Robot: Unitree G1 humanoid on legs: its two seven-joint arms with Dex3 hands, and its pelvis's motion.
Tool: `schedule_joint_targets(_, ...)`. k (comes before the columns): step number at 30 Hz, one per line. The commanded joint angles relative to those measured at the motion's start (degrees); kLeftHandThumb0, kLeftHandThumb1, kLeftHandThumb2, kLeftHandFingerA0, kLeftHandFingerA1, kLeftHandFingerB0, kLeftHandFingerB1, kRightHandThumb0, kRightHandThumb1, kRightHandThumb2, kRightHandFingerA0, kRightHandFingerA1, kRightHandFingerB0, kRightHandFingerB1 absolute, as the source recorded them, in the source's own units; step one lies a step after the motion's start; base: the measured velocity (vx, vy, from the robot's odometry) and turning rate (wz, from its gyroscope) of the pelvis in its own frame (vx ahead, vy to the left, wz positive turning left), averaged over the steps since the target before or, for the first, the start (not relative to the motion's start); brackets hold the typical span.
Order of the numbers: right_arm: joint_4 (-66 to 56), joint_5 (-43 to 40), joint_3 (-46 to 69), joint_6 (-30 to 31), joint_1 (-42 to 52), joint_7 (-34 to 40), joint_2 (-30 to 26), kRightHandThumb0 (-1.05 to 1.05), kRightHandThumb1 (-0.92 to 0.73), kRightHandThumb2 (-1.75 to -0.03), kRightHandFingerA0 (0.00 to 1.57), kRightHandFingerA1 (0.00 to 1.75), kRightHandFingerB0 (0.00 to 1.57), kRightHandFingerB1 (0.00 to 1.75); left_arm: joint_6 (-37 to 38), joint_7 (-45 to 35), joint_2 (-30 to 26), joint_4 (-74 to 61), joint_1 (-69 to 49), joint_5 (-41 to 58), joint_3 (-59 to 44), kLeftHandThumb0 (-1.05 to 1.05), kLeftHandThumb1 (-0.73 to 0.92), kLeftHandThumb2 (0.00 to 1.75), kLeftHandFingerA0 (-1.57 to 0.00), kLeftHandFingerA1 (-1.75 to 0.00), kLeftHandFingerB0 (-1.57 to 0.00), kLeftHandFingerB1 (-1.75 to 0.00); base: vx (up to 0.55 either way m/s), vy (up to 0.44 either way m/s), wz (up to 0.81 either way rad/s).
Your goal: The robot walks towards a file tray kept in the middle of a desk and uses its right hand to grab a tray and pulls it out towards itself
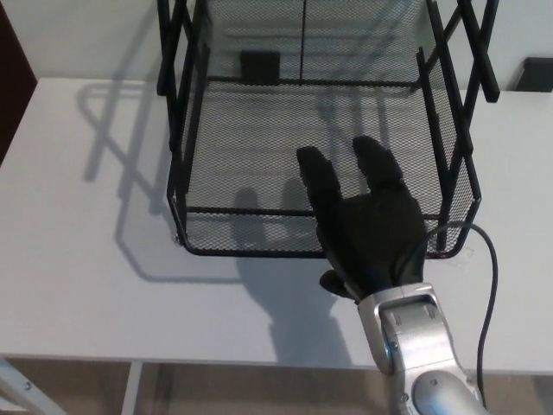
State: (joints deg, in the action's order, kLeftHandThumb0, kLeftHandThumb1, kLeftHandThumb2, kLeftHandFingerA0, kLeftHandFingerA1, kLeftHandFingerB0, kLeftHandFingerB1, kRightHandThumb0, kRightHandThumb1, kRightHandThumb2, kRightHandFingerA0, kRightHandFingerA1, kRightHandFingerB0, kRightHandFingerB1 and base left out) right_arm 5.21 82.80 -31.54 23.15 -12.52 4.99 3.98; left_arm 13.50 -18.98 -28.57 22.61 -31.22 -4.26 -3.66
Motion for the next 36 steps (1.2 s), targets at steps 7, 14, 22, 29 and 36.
schedule_joint_targets(7, -5.72, -2.37, -5.75, 0.01, 8.78, -3.44, -2.75, -0.72, -0.42, -0.55, 0.06, 0.32, 0.14, 0.32, -1.79, -0.73, -1.12, -0.50, 0.42, -0.69, 0.09, -0.39, 0.55, 0.70, -0.33, -0.47, -0.17, -0.39, 0.00, 0.000, 0.00)
schedule_joint_targets(14, -12.41, -2.82, -8.32, -0.82, 14.47, -4.20, -4.90, -0.70, -0.40, -0.55, 0.06, 0.34, 0.11, 0.33, -1.62, -0.81, -1.40, -0.20, 0.93, -0.96, 0.17, -0.39, 0.55, 0.70, -0.33, -0.47, -0.17, -0.39, 0.00, 0.000, 0.00)
schedule_joint_targets(22, -20.74, -1.19, -10.91, -0.73, 21.00, -5.80, -7.83, -0.34, -0.07, -0.75, 0.00, 0.52, 0.00, 0.49, -0.99, -1.05, -1.61, 0.74, 0.89, -0.98, 0.33, -0.41, 0.55, 0.70, -0.32, -0.47, -0.17, -0.39, 0.00, 0.000, 0.00)
schedule_joint_targets(29, -25.78, -0.94, -12.32, -1.29, 25.96, -5.37, -8.89, -0.34, -0.09, -0.76, 0.00, 0.51, 0.00, 0.49, -1.55, -1.16, -2.00, 0.00, 0.64, -1.06, 0.56, -0.41, 0.55, 0.71, -0.31, -0.47, -0.17, -0.39, 0.00, 0.000, 0.00)
schedule_joint_targets(36, -29.89, 0.95, -15.48, -3.08, 29.15, -4.89, -10.18, -0.34, -0.10, -0.77, 0.01, 0.52, 0.00, 0.48, -1.48, -1.31, -2.13, -0.16, 0.56, -1.34, 0.56, -0.41, 0.55, 0.71, -0.32, -0.47, -0.17, -0.39, 0.00, 0.000, 0.00)
